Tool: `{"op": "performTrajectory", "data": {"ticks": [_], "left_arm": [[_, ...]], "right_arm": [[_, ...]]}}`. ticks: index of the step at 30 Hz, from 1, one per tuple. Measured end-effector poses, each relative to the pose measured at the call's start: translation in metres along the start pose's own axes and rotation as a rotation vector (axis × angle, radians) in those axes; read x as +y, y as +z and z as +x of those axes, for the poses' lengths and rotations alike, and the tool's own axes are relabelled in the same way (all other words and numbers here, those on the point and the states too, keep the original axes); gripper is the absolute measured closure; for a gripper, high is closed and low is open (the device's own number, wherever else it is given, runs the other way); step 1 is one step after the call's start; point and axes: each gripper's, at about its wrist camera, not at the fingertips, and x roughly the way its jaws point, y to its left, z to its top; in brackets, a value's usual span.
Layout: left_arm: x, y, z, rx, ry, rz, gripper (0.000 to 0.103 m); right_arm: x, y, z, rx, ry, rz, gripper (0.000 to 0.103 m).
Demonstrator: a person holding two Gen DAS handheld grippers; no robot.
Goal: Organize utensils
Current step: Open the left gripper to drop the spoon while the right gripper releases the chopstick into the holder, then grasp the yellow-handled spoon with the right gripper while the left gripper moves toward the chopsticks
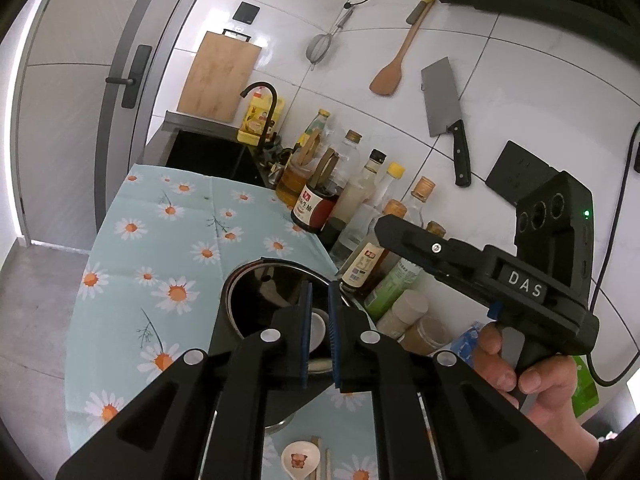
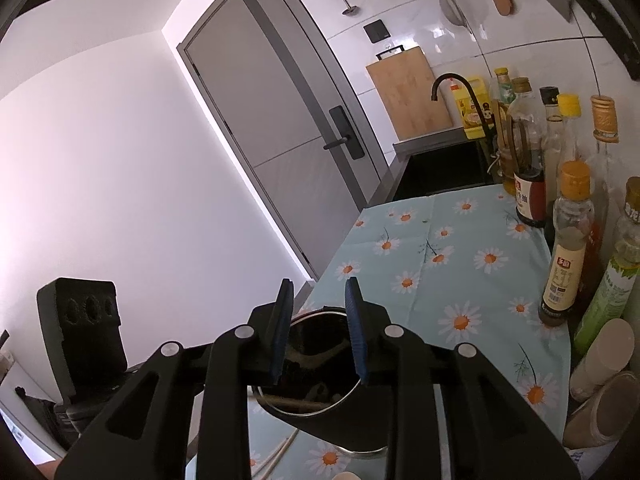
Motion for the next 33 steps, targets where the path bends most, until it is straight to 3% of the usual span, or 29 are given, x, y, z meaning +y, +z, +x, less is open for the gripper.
{"op": "performTrajectory", "data": {"ticks": [2,16,18,20,28,33], "left_arm": [[-0.001,0.000,-0.001,0.001,0.004,-0.002,0.095],[-0.014,-0.010,-0.045,-0.012,0.017,0.004,0.095],[-0.017,-0.013,-0.056,-0.015,0.020,0.011,0.086],[-0.020,-0.016,-0.064,-0.016,0.029,0.021,0.086],[-0.017,-0.038,-0.096,0.035,0.060,0.028,0.086],[-0.007,-0.061,-0.110,0.087,0.073,0.017,0.086]], "right_arm": [[0.001,0.000,-0.004,-0.007,0.010,0.008,0.069],[0.024,-0.014,-0.030,0.021,0.072,-0.001,0.069],[0.031,-0.017,-0.033,0.029,0.076,-0.013,0.069],[0.038,-0.021,-0.037,0.044,0.082,-0.021,0.069],[0.067,-0.048,-0.048,0.144,0.097,-0.082,0.069],[0.091,-0.080,-0.043,0.284,0.078,-0.183,0.069]]}}
